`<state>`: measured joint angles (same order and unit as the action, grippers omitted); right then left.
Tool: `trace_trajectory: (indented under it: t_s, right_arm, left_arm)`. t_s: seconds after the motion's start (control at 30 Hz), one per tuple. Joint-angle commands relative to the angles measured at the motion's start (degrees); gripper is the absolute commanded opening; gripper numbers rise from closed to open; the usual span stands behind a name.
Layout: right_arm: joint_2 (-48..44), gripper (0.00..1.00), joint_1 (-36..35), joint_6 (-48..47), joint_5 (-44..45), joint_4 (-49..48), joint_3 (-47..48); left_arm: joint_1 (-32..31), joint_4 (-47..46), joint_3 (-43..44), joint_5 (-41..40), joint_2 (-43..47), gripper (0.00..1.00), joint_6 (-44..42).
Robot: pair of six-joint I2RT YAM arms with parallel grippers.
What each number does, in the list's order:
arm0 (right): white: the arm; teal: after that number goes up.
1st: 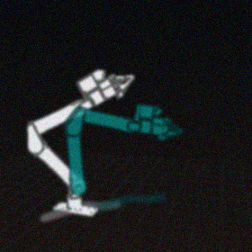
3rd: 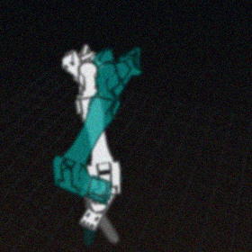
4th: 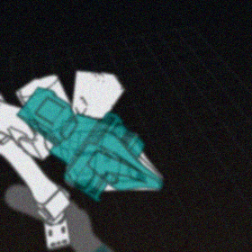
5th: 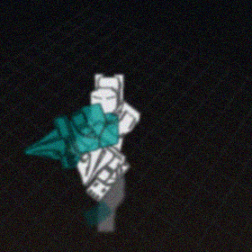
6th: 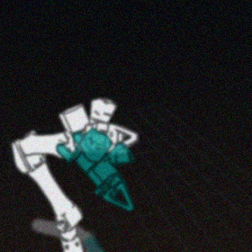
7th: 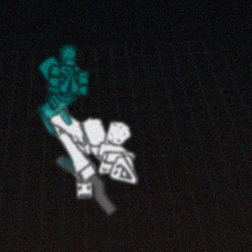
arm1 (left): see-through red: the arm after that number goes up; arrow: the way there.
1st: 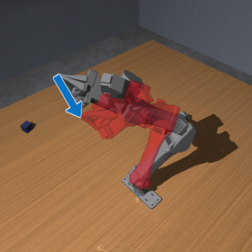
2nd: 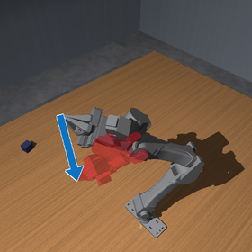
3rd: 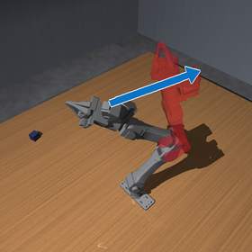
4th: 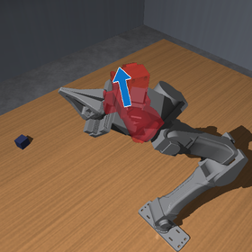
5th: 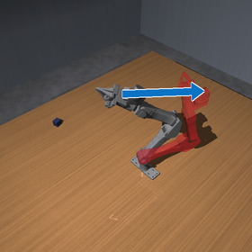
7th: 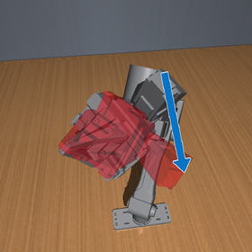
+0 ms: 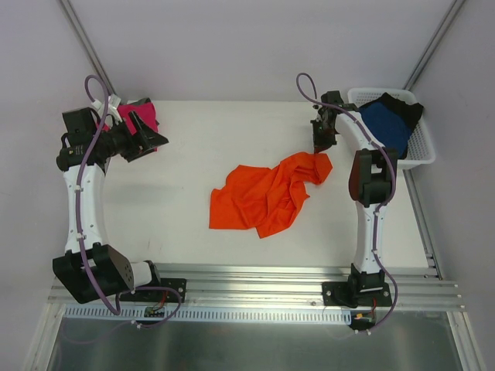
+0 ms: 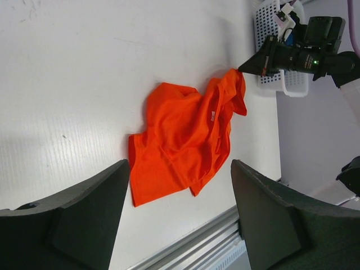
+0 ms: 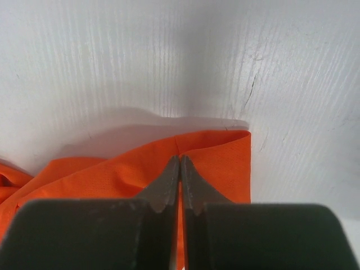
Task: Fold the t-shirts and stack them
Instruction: Flatten the tshirt out
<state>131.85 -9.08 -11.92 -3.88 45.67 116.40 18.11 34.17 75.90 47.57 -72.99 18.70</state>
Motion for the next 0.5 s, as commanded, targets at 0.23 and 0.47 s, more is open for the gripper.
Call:
trace_trajectory:
  t_s: [0.23,0.47]
  right_arm:
    - [-6.87,0.01,2.05,0.93,0.36,0.56,0.41]
    - [-10.82,0.01,2.58,1.73,-0.43,0.47,-2.13]
  left_arm:
    - [-12.71,-0.25,-4.53,2.35,0.13,0.7,-1.12]
    - [-22.83,3.61,-6.11,0.95,-5.49,0.73,-11.72]
